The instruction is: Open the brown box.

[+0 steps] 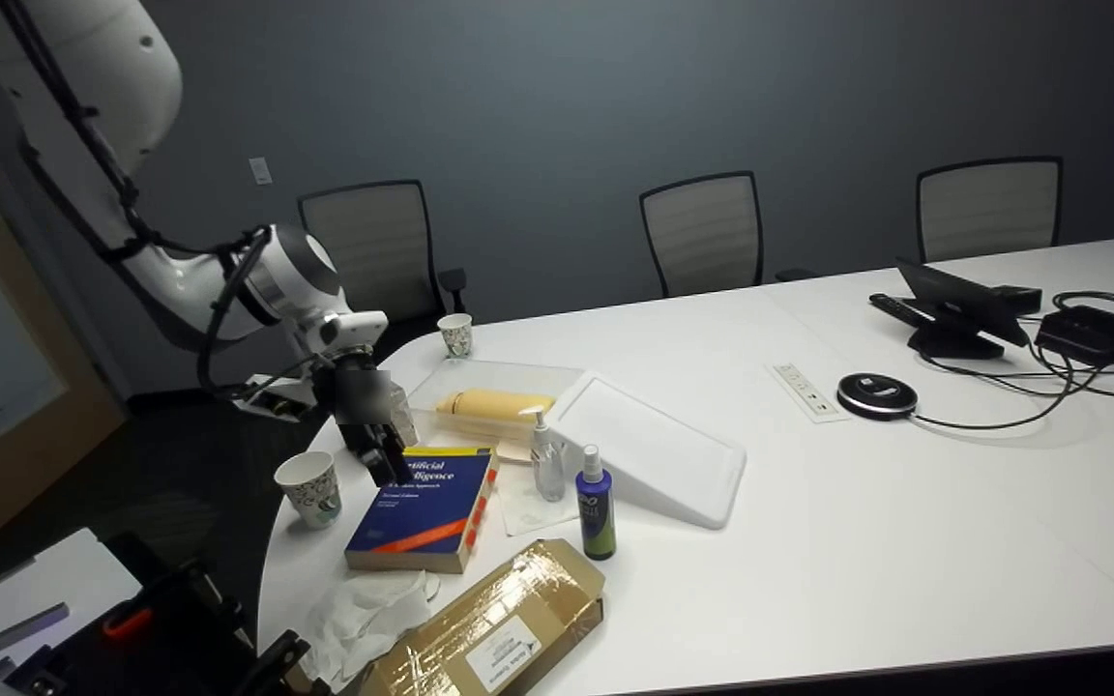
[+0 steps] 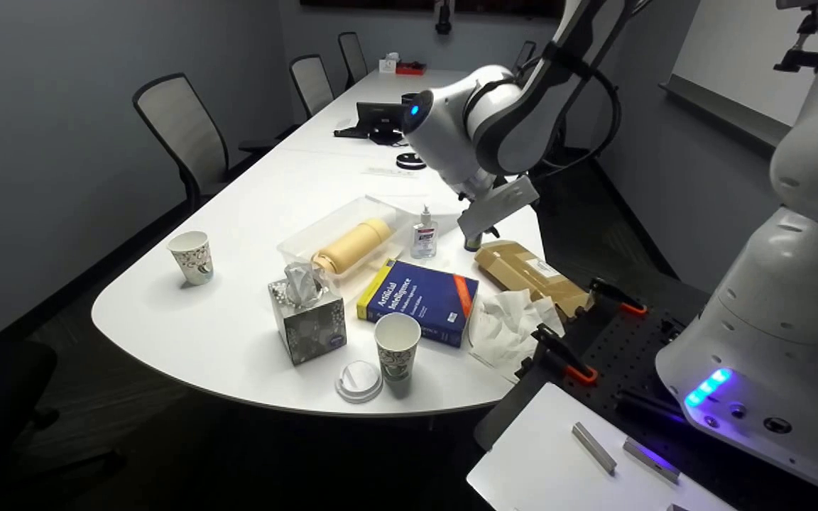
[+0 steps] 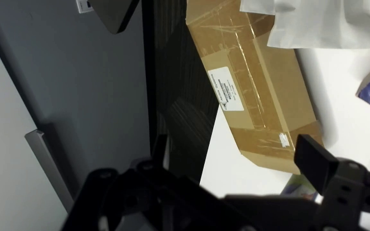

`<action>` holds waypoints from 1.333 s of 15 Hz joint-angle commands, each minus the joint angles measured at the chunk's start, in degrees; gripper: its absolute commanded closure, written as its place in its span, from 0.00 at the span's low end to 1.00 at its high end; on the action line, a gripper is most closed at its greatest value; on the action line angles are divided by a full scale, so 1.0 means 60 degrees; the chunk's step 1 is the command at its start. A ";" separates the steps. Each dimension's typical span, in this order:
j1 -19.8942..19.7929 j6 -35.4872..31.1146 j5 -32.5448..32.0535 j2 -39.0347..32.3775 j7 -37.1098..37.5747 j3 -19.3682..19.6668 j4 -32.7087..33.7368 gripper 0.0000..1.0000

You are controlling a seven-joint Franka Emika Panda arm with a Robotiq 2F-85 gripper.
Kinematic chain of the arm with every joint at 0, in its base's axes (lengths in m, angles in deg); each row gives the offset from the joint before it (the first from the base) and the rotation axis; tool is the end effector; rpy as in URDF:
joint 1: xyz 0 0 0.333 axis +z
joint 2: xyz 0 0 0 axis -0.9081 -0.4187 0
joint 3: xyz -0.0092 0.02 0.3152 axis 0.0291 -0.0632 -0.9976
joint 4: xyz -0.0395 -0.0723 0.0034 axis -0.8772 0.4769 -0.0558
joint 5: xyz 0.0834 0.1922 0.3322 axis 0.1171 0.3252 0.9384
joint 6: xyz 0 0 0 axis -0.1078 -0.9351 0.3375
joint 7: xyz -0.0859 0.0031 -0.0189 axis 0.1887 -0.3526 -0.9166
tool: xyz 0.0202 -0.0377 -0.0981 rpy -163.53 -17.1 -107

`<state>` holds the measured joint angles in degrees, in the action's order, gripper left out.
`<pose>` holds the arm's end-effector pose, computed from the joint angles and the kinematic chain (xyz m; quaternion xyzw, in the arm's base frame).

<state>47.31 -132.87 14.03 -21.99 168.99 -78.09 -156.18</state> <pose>0.4272 0.0159 0.1664 0.8662 -0.3148 0.0061 0.3882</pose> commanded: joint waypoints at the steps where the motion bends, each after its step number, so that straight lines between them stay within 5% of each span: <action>1: 0.2101 -0.0059 -0.0361 -0.2283 -0.0170 0.2261 0.1768 0.00; 4: 0.3004 -0.0386 -0.0099 -0.3897 -0.0711 0.3253 0.3256 0.00; 10: 0.3610 -0.0410 0.0411 -0.5743 -0.1565 0.4070 0.5154 0.00; 20: 0.3560 -0.0589 0.1052 -0.6126 -0.1701 0.4923 0.5321 0.00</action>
<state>68.08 -135.68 18.55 -58.04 159.90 -50.01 -124.39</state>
